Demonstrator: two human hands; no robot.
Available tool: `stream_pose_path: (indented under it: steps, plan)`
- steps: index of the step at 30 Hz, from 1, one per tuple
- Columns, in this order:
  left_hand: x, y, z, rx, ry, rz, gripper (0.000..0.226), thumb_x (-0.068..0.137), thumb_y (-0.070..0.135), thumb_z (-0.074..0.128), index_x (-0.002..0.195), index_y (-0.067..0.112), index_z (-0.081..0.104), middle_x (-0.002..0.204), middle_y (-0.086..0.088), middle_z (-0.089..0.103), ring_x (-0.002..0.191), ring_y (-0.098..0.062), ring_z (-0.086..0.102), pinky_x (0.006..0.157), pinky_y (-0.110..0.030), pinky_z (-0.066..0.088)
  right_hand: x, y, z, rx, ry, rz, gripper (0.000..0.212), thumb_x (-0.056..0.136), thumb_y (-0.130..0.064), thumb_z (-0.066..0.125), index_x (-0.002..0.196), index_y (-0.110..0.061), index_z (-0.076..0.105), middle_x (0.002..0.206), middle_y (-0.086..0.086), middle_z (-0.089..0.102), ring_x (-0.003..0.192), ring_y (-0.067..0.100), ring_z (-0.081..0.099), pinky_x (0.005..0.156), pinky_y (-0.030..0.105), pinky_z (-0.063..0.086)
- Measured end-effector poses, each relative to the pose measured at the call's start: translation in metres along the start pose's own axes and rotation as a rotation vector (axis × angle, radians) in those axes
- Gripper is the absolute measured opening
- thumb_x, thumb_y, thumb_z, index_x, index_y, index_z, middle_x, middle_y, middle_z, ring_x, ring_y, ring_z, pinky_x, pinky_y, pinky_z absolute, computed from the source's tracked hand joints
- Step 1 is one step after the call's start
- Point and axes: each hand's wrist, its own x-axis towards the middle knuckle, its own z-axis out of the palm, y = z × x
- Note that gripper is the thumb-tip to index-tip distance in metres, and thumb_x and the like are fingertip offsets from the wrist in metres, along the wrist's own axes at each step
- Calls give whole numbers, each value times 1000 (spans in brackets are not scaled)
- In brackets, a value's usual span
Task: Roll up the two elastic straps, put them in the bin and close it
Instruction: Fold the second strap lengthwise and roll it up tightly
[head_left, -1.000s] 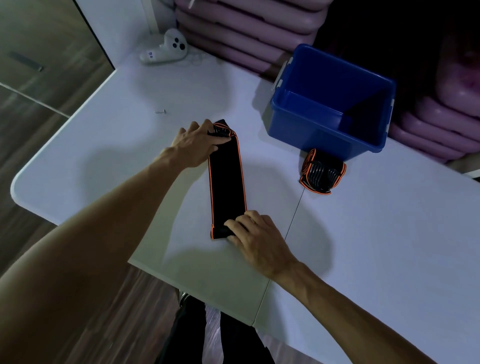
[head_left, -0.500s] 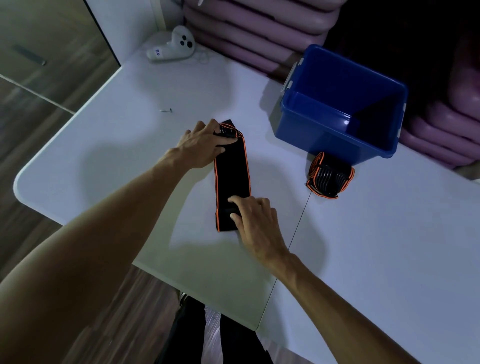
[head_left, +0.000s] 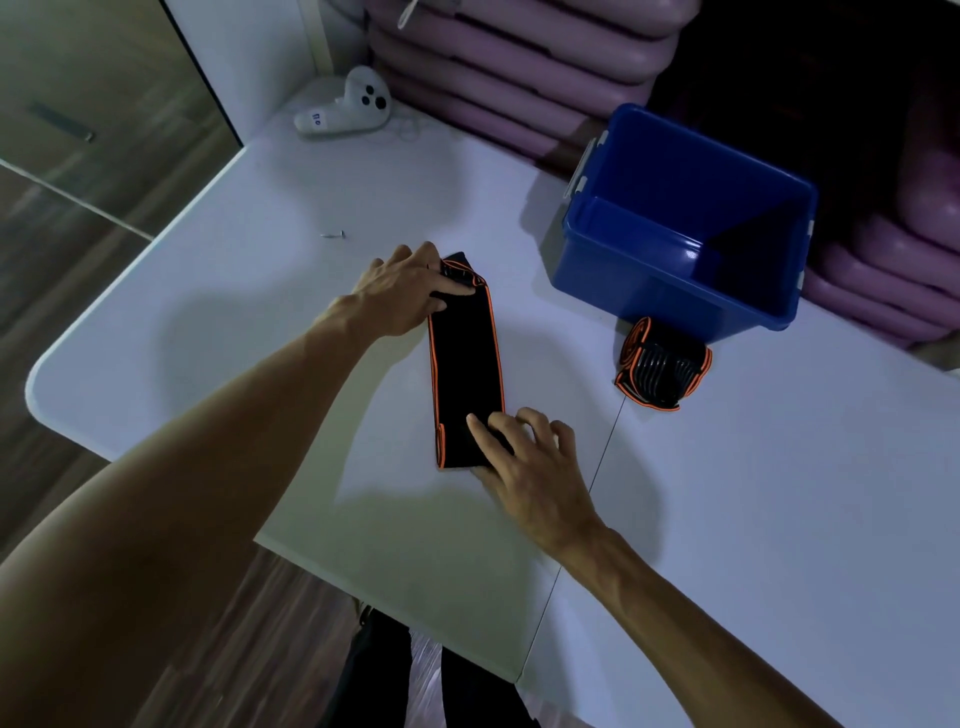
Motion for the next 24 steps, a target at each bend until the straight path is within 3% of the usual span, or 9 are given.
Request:
stream_pose_path:
  steps: [5,9,14,19,24]
  plan:
    - [1,0,0,-37,0,6,41,94,32,55,129,52,49,116,-1,44,109,-24,41,85,-39,37,9,16,-6,244,-17,-34,44,91,-44,57,131,-25,57,117,-9,62,114,21,51,86,39,41]
    - [3,-3,-1,-58,-17,7,40,93,33,56,128,52,50,117,0,44,109,-23,40,82,-35,35,33,18,-12,262,-35,-48,35,98,-40,43,122,-25,63,112,-9,64,111,22,50,84,38,38]
    - [4,-5,0,-72,-16,6,41,93,32,58,127,53,51,117,0,45,109,-23,40,82,-33,33,62,24,-4,307,-81,40,38,99,-40,35,114,-24,66,110,-4,60,108,23,45,77,36,37]
    - [6,-6,1,-76,-8,-10,40,92,33,58,125,54,51,117,2,45,109,-20,39,82,-32,30,82,23,1,338,-94,90,24,98,-26,53,121,-28,62,110,0,56,100,26,47,71,40,44]
    - [7,-6,1,-87,-7,-16,40,91,33,59,124,54,52,116,2,45,109,-20,40,82,-32,31,81,14,4,276,61,133,4,94,-21,64,98,-22,64,98,0,57,87,22,49,64,40,46]
